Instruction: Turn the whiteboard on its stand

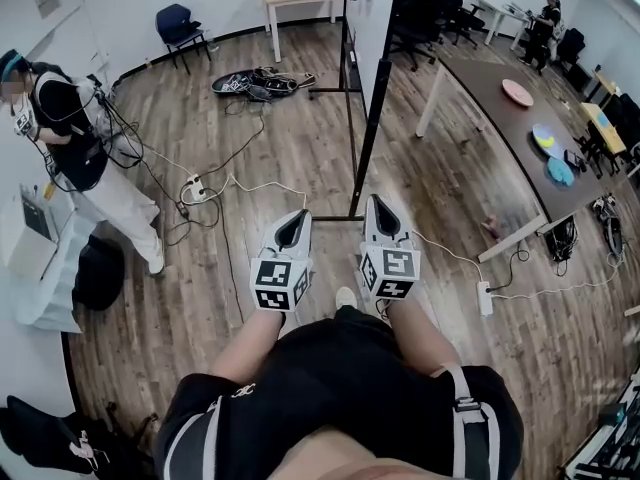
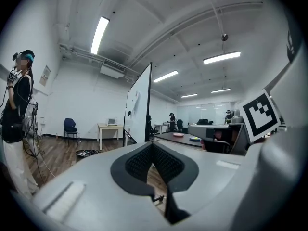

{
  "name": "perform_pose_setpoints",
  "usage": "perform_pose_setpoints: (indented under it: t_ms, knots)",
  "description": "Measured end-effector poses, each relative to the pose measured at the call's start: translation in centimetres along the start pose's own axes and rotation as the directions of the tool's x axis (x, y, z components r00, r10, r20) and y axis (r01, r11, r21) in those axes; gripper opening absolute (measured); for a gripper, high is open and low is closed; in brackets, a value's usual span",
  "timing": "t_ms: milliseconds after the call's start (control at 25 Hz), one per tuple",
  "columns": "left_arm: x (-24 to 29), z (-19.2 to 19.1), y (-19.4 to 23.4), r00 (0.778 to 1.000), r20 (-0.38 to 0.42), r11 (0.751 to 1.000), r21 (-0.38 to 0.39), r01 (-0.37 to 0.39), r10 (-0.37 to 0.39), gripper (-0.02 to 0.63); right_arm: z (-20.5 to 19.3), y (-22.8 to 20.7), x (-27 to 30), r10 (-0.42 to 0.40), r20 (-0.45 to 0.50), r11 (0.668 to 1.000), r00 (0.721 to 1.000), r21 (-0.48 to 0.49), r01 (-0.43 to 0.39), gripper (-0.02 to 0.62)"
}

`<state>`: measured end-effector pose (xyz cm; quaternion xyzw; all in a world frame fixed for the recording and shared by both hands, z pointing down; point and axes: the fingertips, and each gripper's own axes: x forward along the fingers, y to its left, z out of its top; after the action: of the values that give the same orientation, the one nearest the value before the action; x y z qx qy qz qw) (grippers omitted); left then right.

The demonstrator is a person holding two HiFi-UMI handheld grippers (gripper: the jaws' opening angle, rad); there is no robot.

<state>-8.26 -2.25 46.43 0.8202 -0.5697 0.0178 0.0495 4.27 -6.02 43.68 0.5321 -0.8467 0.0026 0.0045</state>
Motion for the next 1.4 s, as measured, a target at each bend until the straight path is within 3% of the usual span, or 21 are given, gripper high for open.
perform_pose_setpoints:
  t_ms: [360,800,1160,1400]
  knots:
    - [10.4,0.7,1.0,0.999,-0.041,1.0,-0.009,0.024,-0.024,0.009,0.0,-6.2,8.1,0.002,-0.022,1.0,1.0,0.027,-0.002,0.008]
    - [20.3,0.6,4.1,0.994,-0.106,0.999,-0.026,-0.034,0.031,0.009,-1.0,-11.7,17.9,0.053,-0.054,0.997,0.997,0.063,-0.05,0.008]
    - [23.1,-0.5,7.4,0.988,-0.146,0.998,-0.035,-0.061,0.056,0.009,-2.1,-13.4,23.8,0.036,-0.079,0.997,0.996,0.066,-0.03,0.008]
    - [25.3,1.3,10.0,0.992,-0.124,1.0,-0.004,-0.014,0.014,0.009,-1.4,-13.0,26.3,0.001,-0.059,0.998,0.998,0.066,0.003,0.008]
